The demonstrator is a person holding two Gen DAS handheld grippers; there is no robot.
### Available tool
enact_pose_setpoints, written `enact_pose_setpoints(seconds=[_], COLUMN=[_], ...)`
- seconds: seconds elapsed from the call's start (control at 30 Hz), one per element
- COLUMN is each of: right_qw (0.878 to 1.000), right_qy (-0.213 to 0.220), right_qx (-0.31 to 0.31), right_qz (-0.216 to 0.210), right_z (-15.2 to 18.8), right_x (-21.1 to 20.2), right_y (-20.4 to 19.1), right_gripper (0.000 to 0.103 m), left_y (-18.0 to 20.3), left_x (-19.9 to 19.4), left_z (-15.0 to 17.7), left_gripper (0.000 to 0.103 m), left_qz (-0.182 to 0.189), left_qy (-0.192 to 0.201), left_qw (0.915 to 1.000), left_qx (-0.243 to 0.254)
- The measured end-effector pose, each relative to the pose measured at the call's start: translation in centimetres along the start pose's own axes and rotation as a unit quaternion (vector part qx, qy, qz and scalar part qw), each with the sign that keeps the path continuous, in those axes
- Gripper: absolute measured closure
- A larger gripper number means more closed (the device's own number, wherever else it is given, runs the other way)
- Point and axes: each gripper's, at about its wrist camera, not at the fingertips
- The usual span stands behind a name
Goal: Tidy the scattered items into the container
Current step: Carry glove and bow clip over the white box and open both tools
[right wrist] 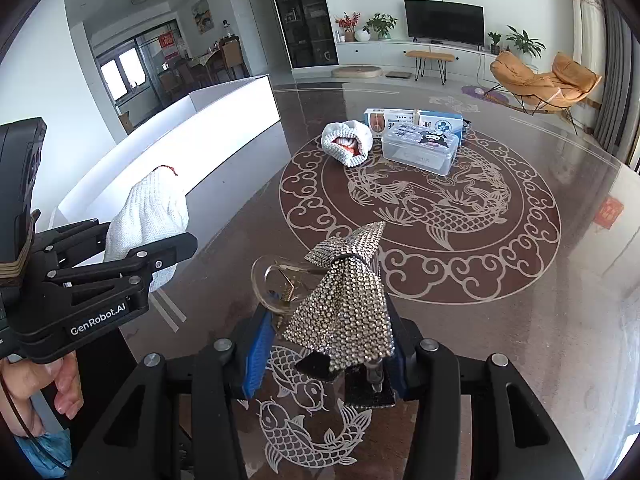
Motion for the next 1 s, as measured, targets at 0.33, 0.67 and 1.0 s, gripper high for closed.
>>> enact_pose_setpoints(seconds=[0.33, 0.67, 1.0], right_qw=[1.000, 0.994, 0.972], right_qy=[-0.010, -0.002, -0.035], right_qx=[-0.008, -0.068, -0.161], right_qz=[-0.012, -0.090, -0.170], right_z=[-1.2, -9.9, -23.7], right_x=[0.9, 5.7, 20.4], right_y=[-1.3, -7.9, -22.3], right_gripper=[0.055, 0.055, 0.054], left_y=[-1.9, -18.4, -35.2], left_x=[-0.5, -2.2, 13.2], left_z=[-0.8, -4.4, -8.5], left_gripper=[0.064, 0.063, 0.063], left_qz=[0.016, 0.057, -0.017], left_qy=[-0.003, -0.011, -0.134], left_qw=[0.9998, 0.9903, 0.9713], left_qx=[-0.014, -0.126, -0.196])
Point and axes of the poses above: each gripper's, at about its wrist camera, not at the fingertips, and x roughly the way its jaws point, y to its right, z to its underside, and after that the axes turned 12 degrees about -z, right-handed
